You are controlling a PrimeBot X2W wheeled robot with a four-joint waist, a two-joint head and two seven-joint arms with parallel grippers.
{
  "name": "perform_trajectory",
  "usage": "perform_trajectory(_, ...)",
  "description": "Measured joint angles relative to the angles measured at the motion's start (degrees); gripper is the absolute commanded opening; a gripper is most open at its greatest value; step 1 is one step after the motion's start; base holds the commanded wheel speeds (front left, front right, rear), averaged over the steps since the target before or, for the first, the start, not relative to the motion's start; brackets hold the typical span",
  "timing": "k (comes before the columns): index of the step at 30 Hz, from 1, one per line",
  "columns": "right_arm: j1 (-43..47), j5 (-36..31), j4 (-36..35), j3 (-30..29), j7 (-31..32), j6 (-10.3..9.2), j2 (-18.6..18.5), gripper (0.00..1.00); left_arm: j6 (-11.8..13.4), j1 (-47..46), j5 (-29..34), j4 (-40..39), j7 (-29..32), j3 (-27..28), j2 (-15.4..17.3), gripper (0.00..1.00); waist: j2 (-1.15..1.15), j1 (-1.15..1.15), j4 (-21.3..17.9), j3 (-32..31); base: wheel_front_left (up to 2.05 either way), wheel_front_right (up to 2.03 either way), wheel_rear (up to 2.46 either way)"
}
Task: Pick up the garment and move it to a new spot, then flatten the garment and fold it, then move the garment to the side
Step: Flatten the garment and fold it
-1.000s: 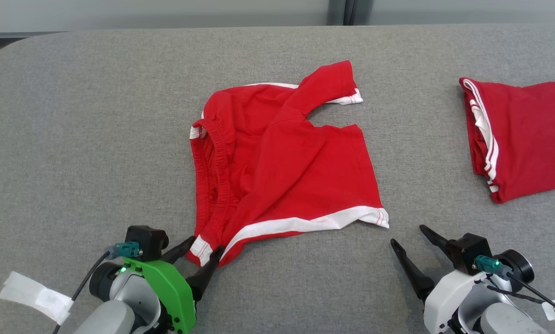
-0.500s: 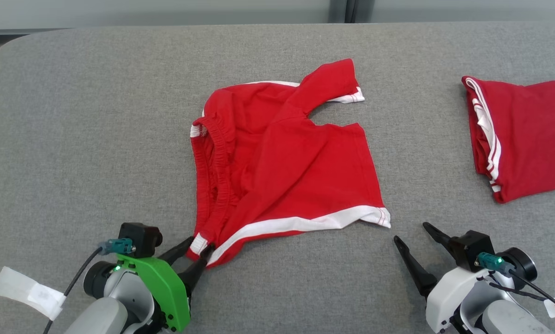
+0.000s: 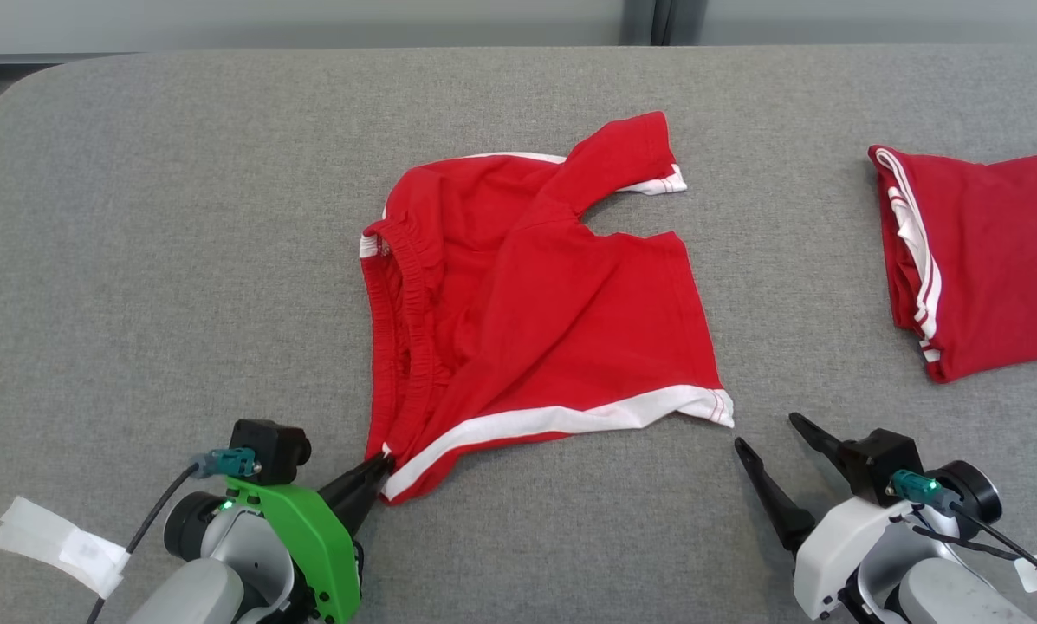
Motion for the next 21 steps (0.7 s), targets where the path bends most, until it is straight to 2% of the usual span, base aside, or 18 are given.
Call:
perform_trajectory(10,-1.6,-0.1,-0.1,1.0,-0.1,0.09,2.1,1.00,0.0,0.0,-0.7,-1.8,-1.8,1.7,0.0,0.00,0.00,0.00,0.4,0.2,0.00,0.00,0.00)
perform_trajectory(21,-3.2,0.1,1.0,0.6,-0.1,0.09,2.9,1.00,0.0,-1.2,-1.2,-3.5,-3.1,4.0,0.2,0.00,0.00,0.00,2.2,0.8,0.00,0.00,0.00)
